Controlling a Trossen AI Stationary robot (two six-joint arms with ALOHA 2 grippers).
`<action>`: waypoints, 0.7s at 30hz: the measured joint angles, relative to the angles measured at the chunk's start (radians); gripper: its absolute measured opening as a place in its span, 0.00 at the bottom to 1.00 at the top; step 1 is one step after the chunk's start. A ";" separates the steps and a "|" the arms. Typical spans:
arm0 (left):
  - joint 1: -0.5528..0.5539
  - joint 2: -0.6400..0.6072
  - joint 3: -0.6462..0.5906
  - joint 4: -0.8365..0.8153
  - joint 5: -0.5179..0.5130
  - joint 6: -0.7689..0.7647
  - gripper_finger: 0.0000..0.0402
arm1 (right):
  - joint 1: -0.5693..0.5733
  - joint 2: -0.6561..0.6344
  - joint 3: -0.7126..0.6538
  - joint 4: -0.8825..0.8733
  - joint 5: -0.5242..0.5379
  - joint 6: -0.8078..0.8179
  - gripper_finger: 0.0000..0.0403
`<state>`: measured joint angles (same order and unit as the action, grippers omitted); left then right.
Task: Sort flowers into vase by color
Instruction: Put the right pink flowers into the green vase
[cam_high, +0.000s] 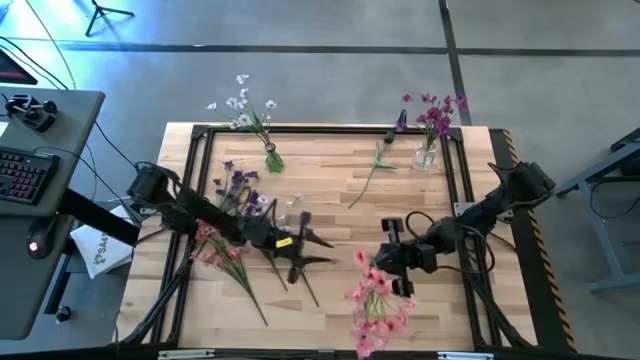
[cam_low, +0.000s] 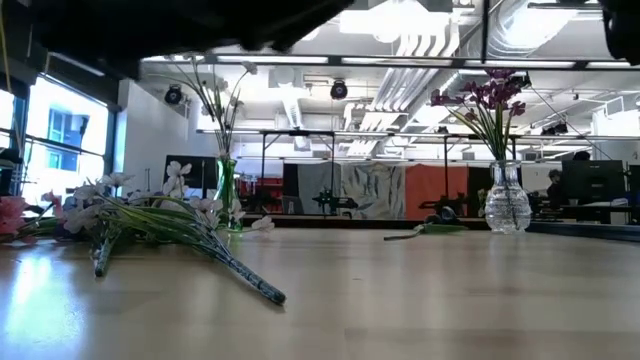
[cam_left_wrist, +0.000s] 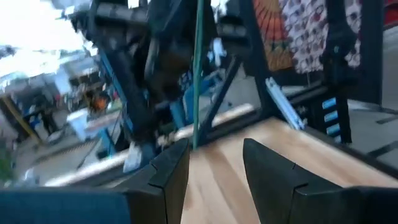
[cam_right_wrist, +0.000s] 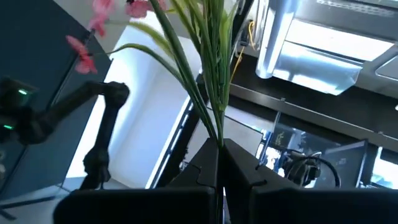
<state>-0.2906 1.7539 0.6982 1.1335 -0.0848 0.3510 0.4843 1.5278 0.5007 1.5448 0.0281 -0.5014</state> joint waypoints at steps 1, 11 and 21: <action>0.005 0.011 0.030 0.000 0.010 0.013 0.35 | -0.008 0.007 0.007 0.000 -0.001 0.003 0.00; 0.040 0.032 0.208 -0.091 0.166 0.012 0.35 | -0.047 0.073 0.031 0.009 -0.005 0.008 0.00; 0.042 0.055 0.327 -0.328 0.169 -0.035 0.35 | -0.079 0.085 0.031 0.012 0.031 0.058 0.00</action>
<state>-0.2489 1.8088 1.0256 0.8059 0.0845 0.3161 0.4053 1.6123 0.5320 1.5570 0.0593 -0.4431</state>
